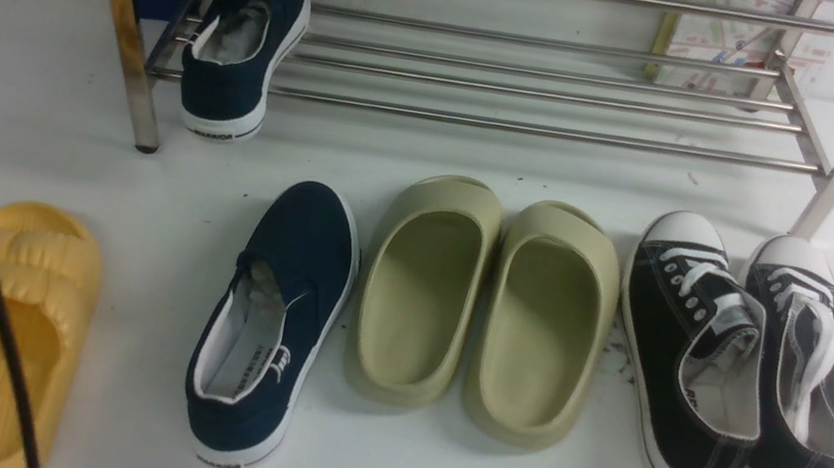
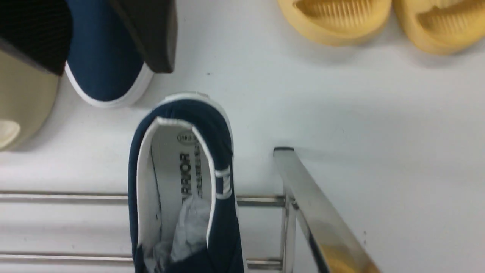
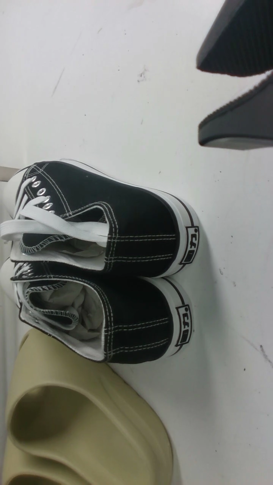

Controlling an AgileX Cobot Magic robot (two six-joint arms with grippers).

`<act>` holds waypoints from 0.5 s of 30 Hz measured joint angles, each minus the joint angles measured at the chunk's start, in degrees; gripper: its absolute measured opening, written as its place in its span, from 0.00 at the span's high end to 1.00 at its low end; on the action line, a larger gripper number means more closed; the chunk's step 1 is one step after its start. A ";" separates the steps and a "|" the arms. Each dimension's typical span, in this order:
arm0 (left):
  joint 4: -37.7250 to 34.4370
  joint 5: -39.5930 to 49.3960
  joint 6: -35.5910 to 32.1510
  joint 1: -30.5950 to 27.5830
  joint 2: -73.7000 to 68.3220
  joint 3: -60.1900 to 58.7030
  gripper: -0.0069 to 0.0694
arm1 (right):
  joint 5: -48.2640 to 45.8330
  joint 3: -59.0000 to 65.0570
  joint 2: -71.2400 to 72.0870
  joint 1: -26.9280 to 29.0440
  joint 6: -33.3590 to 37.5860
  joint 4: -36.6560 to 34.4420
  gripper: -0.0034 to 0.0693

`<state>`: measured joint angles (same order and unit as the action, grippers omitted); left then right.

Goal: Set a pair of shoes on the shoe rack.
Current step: Use the left arm to put a shoe into the shoe rack

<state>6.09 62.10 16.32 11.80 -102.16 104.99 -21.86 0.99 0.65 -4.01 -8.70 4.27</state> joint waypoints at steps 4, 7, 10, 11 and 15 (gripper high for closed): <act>-1.21 -8.29 0.72 0.00 3.50 -14.73 0.85 | 0.00 0.00 0.00 0.00 0.00 0.00 0.62; -1.15 -14.24 1.50 0.00 2.80 -21.14 0.93 | 0.00 0.00 0.00 0.00 0.00 0.00 0.62; -0.86 -23.28 2.17 0.00 -0.21 -24.74 0.93 | 0.00 0.00 0.00 0.00 0.00 0.00 0.62; -0.88 -23.77 2.31 0.00 -0.21 -24.73 0.93 | 0.00 0.00 0.00 0.00 0.00 0.00 0.62; 1.92 -31.36 5.31 -0.13 -2.55 -24.79 0.93 | 0.00 0.00 0.00 0.00 -0.06 0.00 0.62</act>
<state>8.01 30.75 21.62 11.67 -104.71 80.19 -21.86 0.99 0.65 -4.01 -8.75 4.27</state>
